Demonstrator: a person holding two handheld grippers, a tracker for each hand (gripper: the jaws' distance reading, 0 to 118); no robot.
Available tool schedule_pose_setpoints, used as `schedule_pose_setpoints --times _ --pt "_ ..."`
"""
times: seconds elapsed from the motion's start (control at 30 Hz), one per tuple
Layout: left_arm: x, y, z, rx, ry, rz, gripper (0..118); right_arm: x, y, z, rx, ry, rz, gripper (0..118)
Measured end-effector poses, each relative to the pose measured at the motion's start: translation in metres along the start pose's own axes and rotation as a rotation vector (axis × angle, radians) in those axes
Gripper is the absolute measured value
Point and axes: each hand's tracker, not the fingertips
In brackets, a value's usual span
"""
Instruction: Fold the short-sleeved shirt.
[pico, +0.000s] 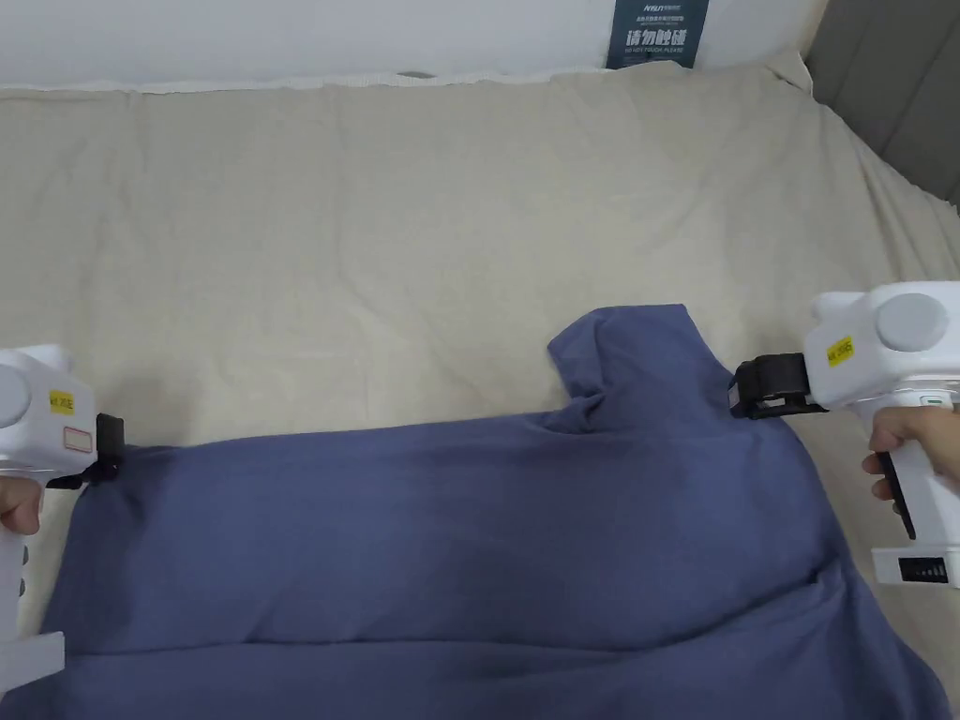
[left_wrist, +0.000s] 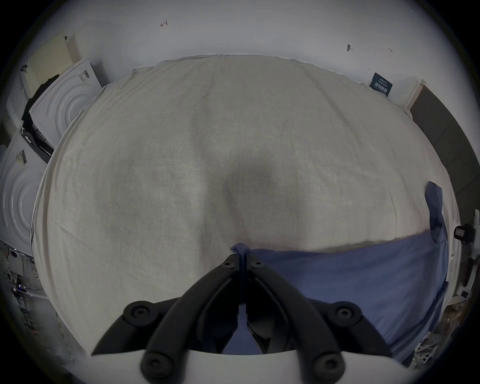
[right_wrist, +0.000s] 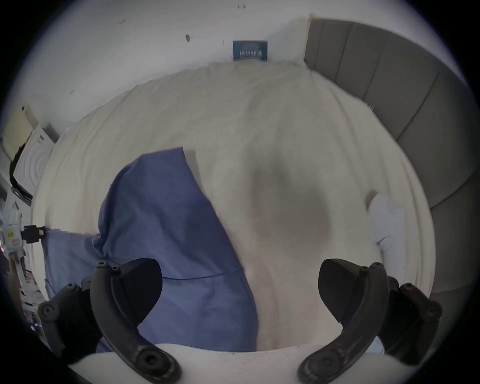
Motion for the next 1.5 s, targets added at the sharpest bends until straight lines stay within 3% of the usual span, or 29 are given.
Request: schedule_pose_setpoints --times 0.07,0.1,0.17,0.2,0.23,0.27,0.43,0.7,1.1,1.5 --pt "0.000 0.001 -0.003 -0.008 0.005 0.005 3 -0.002 -0.001 -0.009 -0.020 -0.024 0.070 117" --pt "0.001 0.000 -0.003 -0.011 0.004 0.009 3 -0.003 -0.003 -0.011 -0.017 -0.018 0.072 102" --pt "0.002 0.000 -0.003 -0.014 0.009 0.006 3 -0.002 -0.007 -0.010 -0.004 -0.006 0.071 45" --pt "0.002 0.000 -0.003 -0.015 0.012 0.000 3 0.001 -0.008 -0.008 0.017 0.027 0.062 22" --pt "0.002 0.000 -0.004 -0.017 0.012 -0.003 3 0.002 -0.009 -0.005 0.034 0.085 0.024 14" --pt "0.002 0.000 -0.003 -0.015 0.014 -0.002 3 0.003 -0.010 -0.002 0.033 0.070 0.018 4" --pt "-0.006 -0.004 0.016 0.008 -0.003 -0.001 3 0.007 -0.017 0.026 0.092 0.083 0.036 4" --pt "-0.026 -0.029 0.069 0.059 -0.040 0.021 3 0.017 -0.043 0.091 0.162 0.152 -0.004 4" --pt "-0.059 -0.125 0.160 0.152 -0.101 0.023 3 0.034 -0.151 0.174 0.277 0.200 -0.033 4" --pt "-0.086 -0.235 0.163 0.115 -0.150 0.026 3 0.049 -0.263 0.174 0.243 0.237 -0.049 4"
